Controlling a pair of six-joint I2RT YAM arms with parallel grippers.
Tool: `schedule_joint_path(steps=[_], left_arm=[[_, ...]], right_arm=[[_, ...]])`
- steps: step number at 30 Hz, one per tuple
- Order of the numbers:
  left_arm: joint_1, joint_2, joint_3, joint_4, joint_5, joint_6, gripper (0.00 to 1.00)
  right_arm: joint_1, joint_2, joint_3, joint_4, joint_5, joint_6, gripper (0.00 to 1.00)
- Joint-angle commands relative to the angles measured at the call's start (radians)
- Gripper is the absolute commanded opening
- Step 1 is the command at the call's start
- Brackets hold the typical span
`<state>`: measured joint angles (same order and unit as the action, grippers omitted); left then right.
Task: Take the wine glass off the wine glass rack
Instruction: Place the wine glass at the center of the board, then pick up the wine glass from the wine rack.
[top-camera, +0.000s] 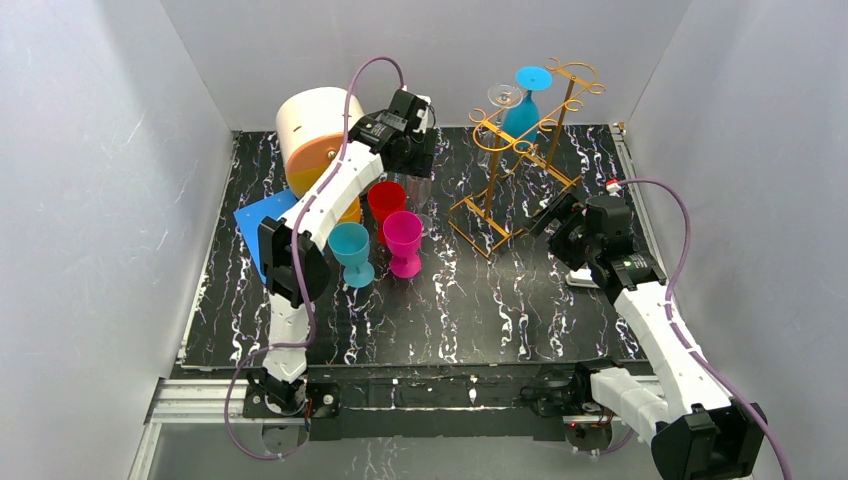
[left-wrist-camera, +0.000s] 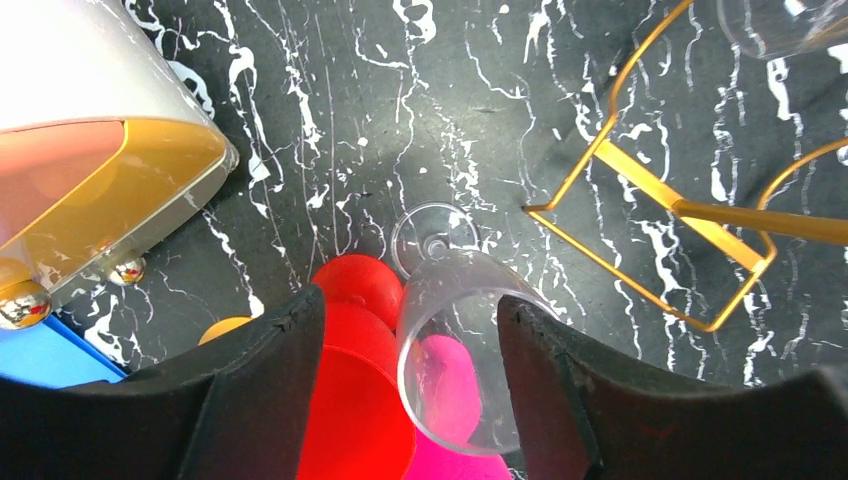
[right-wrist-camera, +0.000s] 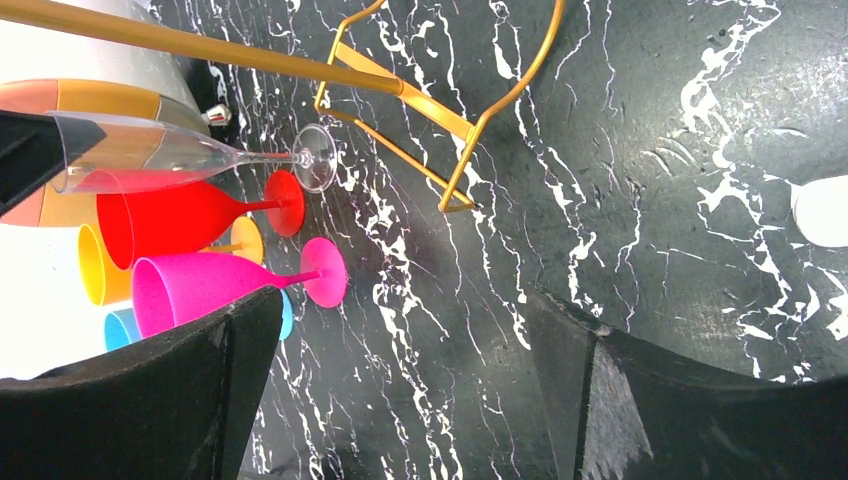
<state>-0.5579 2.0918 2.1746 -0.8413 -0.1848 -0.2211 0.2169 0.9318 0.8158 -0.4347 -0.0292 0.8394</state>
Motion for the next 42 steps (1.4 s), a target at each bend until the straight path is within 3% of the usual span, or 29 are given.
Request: schedule_joint_path(steps=[1, 14, 20, 28, 35, 42], left_arm=[[0.013, -0.115, 0.001, 0.045, 0.038, -0.035, 0.64], [0.064, -0.181, 0.000, 0.100, 0.134, -0.102, 0.70], [0.097, -0.197, 0.016, 0.254, 0.371, -0.171, 0.73], [0.119, -0.083, 0.144, 0.416, 0.518, -0.326, 0.73], [0.119, 0.069, 0.228, 0.729, 0.682, -0.586, 0.68], [0.115, 0.158, 0.287, 0.835, 0.731, -0.682, 0.66]], right_arm=[[-0.004, -0.017, 0.051, -0.007, 0.009, 0.008, 0.99], [-0.004, -0.018, 0.113, -0.050, 0.024, -0.017, 0.99], [-0.004, -0.022, 0.089, -0.041, 0.001, -0.004, 0.99], [-0.004, -0.016, 0.073, -0.047, -0.022, 0.012, 0.99], [-0.005, -0.004, 0.065, -0.052, -0.056, 0.016, 0.99], [-0.005, -0.012, 0.053, -0.045, -0.064, 0.027, 0.99]])
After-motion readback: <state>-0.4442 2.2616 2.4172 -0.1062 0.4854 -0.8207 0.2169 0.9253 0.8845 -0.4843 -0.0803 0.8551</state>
